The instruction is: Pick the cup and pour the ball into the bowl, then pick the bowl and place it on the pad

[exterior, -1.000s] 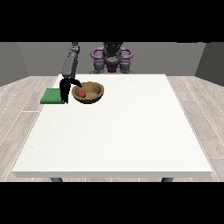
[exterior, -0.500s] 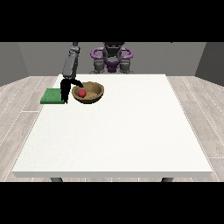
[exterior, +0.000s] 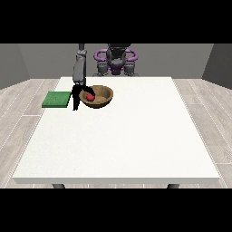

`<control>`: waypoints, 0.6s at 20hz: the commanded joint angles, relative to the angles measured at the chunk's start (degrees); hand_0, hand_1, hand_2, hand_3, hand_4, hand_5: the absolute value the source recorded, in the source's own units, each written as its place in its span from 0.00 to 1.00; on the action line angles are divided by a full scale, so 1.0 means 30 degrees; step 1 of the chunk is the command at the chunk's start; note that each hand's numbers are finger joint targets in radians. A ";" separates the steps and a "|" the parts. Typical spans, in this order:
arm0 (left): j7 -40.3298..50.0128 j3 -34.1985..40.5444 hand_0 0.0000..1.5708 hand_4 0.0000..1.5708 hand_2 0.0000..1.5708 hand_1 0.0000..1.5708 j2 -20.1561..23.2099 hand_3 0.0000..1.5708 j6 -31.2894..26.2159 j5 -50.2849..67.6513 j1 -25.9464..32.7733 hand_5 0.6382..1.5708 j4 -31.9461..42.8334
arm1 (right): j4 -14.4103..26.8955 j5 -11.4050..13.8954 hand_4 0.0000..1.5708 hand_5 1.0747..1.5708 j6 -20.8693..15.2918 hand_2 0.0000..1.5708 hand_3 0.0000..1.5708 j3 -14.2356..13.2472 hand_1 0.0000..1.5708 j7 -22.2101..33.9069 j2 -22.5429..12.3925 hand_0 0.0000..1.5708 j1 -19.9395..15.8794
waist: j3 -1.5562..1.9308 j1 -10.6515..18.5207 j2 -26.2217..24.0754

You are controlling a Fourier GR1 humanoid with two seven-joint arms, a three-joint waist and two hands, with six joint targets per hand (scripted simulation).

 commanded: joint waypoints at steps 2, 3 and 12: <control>0.0003 0.0189 0.00 0.00 0.00 0.00 0.0147 0.00 -0.0018 0.0253 -0.0394 0.96 0.0093 | 0.1699 0.0838 0.55 0.70 -0.1926 1.00 0.55 0.0293 1.00 0.1909 0.0431 1.00 -0.0301 | 0.0536 0.0620 0.1024; 0.0329 0.0157 0.00 0.00 0.00 0.00 0.0235 0.00 -0.0040 0.0235 -0.0083 0.97 0.0135 | 0.1734 0.1202 0.70 0.68 -0.1569 1.00 1.00 0.0661 1.00 0.1689 0.0500 1.00 0.1004 | 0.0537 0.0398 0.0513; -0.1281 0.0623 0.00 0.00 0.00 0.00 0.0379 0.00 -0.0998 -0.0160 0.1721 0.98 0.3132 | -0.2108 0.4639 0.78 0.80 -0.3511 1.00 1.00 0.2984 1.00 0.8682 -0.2239 1.00 0.0079 | 0.0469 -0.0782 -0.2124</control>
